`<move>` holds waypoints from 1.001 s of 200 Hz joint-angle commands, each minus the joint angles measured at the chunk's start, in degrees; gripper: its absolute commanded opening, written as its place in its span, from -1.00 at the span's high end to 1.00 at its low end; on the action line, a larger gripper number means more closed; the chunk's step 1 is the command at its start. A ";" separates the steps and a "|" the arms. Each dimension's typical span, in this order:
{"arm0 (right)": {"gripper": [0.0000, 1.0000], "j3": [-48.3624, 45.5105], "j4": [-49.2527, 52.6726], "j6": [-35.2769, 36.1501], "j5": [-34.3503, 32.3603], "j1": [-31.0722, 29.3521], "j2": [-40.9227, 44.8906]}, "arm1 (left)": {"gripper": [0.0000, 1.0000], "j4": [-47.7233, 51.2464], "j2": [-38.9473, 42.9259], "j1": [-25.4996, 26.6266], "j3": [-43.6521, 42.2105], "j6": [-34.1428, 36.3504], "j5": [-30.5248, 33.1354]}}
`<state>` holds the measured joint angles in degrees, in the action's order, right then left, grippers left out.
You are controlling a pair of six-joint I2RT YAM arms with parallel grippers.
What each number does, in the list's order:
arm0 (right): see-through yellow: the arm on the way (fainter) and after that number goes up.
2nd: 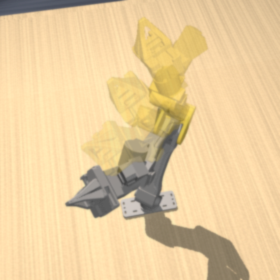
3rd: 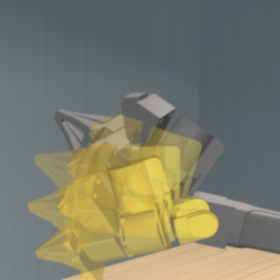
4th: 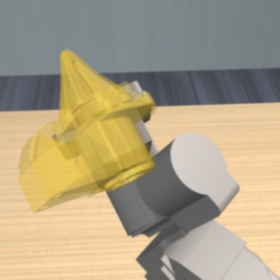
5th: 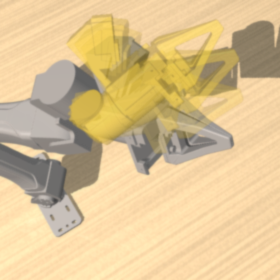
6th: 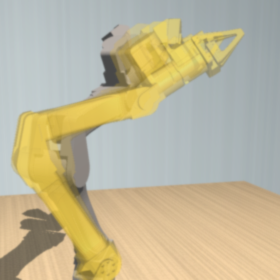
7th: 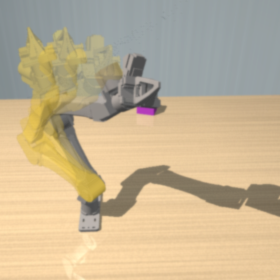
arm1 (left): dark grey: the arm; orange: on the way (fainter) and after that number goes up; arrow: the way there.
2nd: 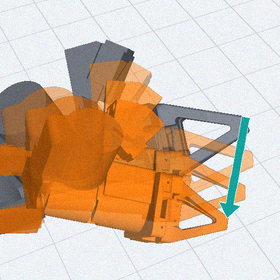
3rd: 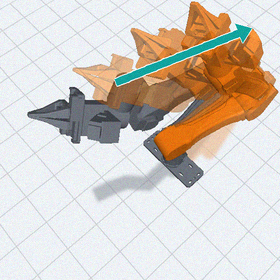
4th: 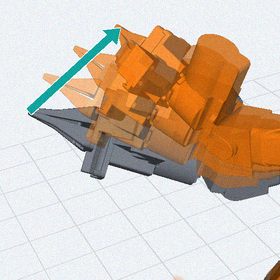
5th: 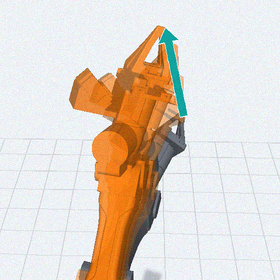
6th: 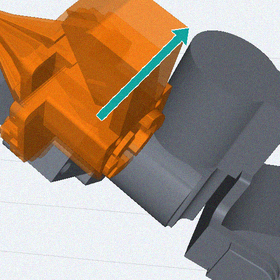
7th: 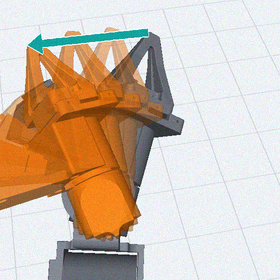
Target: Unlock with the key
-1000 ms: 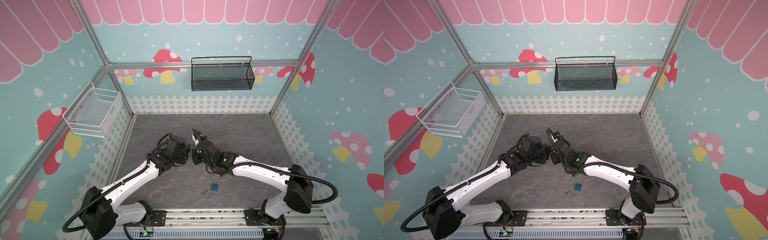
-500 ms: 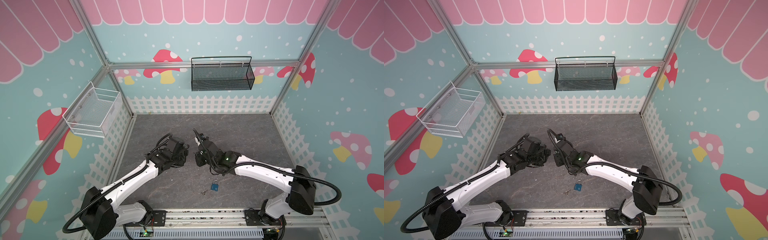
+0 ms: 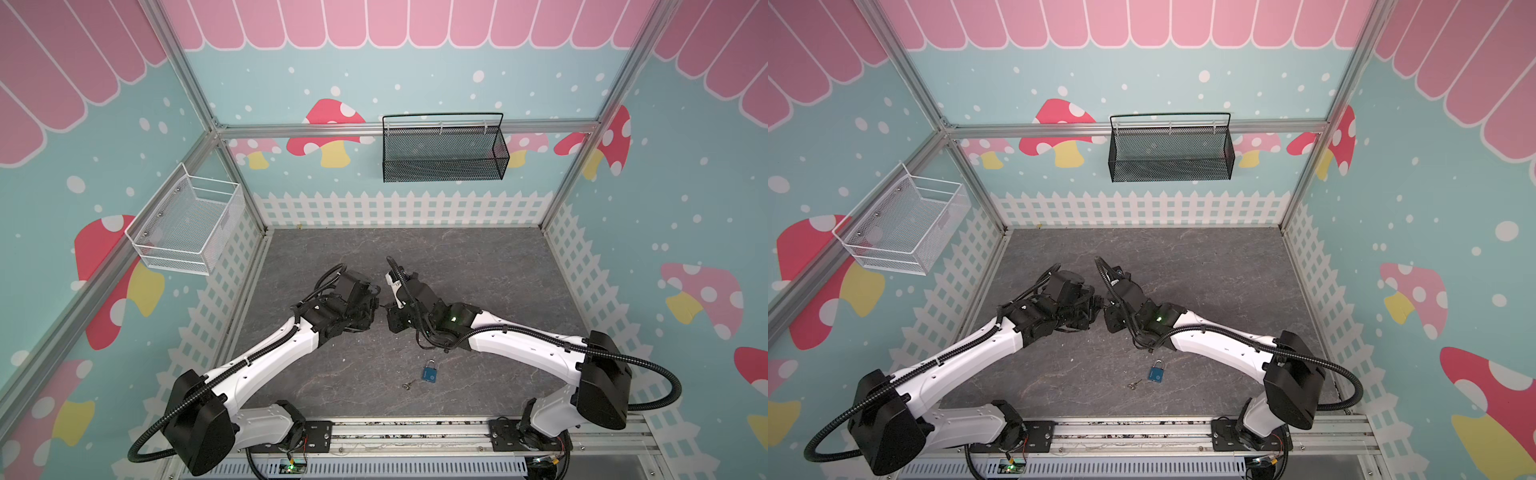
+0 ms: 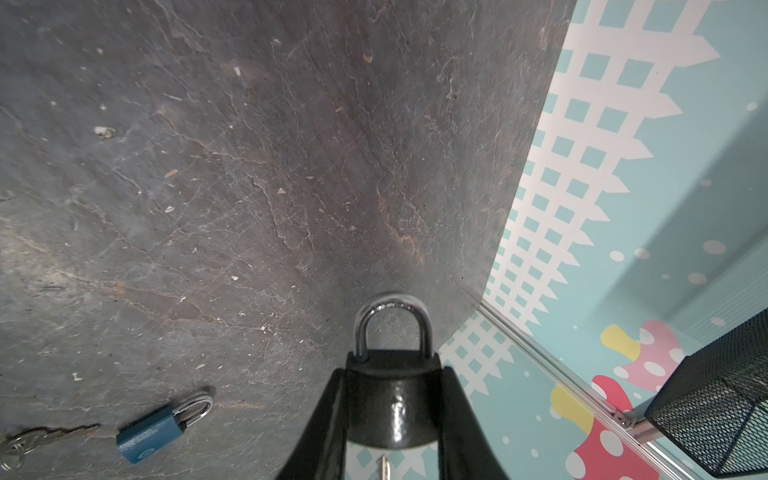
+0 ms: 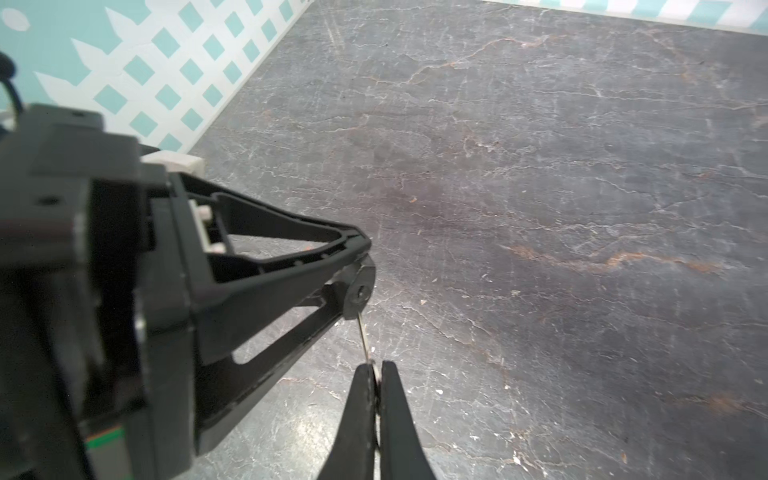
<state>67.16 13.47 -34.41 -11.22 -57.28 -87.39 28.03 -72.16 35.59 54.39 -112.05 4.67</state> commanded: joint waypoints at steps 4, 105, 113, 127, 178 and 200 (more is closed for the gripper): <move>1.00 1.04 0.98 0.43 -2.40 0.51 -0.75 | 1.00 0.01 0.29 -0.34 1.57 0.34 -0.61; 1.00 0.63 -2.34 0.60 0.97 0.55 -1.34 | 1.00 -1.56 0.18 -0.30 1.51 -0.10 -1.50; 1.00 0.45 -2.05 0.41 0.46 0.51 -1.34 | 1.00 -1.61 0.24 -0.33 1.59 -0.10 -1.50; 1.00 0.09 -2.00 0.29 -0.27 0.50 -1.17 | 1.00 -1.56 0.27 -0.30 1.59 -0.14 -1.45; 1.00 0.25 -2.06 0.04 -0.68 0.58 -1.47 | 1.00 -1.99 0.35 -0.24 1.68 -0.23 -1.79; 1.00 0.62 -2.72 -0.49 0.28 0.51 -1.73 | 1.00 -2.27 0.46 -0.13 1.74 -0.49 -1.99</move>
<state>67.16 11.88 -33.76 -11.09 -56.88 -88.03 27.09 -72.16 35.59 54.41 -112.07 3.11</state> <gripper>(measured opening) 0.048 0.271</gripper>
